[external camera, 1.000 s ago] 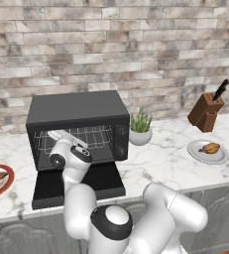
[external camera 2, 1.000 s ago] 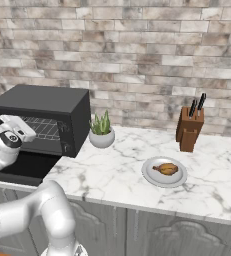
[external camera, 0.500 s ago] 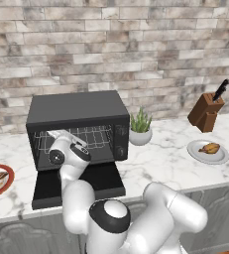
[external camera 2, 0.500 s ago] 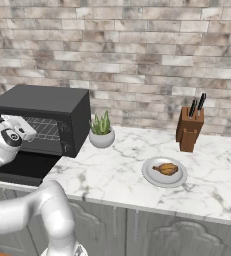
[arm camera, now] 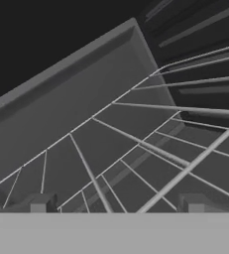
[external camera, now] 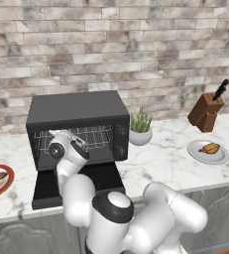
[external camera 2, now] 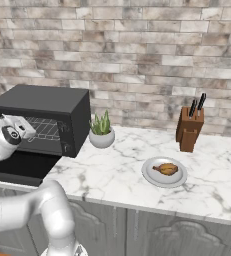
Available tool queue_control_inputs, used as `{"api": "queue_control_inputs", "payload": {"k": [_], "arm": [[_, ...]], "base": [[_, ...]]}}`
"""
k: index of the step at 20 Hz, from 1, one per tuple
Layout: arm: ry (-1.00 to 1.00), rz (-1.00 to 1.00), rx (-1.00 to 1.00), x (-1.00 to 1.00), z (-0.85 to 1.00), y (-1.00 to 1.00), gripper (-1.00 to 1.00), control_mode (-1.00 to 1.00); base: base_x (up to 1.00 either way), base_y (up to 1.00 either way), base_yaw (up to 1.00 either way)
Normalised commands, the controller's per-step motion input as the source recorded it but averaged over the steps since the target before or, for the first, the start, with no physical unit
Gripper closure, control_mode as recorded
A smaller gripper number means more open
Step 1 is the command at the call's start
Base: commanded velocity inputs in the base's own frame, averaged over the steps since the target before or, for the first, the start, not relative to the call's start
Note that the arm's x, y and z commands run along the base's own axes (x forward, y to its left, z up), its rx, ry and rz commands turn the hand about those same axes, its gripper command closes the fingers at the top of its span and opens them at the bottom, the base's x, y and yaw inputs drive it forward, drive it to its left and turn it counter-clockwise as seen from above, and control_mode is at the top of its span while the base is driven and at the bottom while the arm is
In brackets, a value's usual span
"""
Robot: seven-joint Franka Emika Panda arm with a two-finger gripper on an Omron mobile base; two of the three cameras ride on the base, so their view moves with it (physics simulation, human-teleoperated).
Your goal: Open the toaster oven door. Place the baguette on the bottom rack in the toaster oven and place the chicken drumstick on the top rack.
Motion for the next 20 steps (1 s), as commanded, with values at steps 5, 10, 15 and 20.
{"api": "queue_control_inputs", "payload": {"k": [5, 10, 15, 20], "arm": [[0.1, 0.0, 0.0, -0.06, -0.4, 0.12, -1.0, -1.0], [0.1, 0.0, -0.04, -0.13, -0.47, 0.16, -1.0, -1.0], [0.07, 0.0, -0.1, -0.27, -0.58, 0.21, -1.0, -1.0], [0.03, 0.0, -0.14, -0.34, -0.66, 0.27, -1.0, -1.0]], "base": [[0.0, 0.0, 0.0], [0.0, 0.0, 0.0], [0.0, 0.0, 0.0], [0.0, 0.0, 0.0]]}}
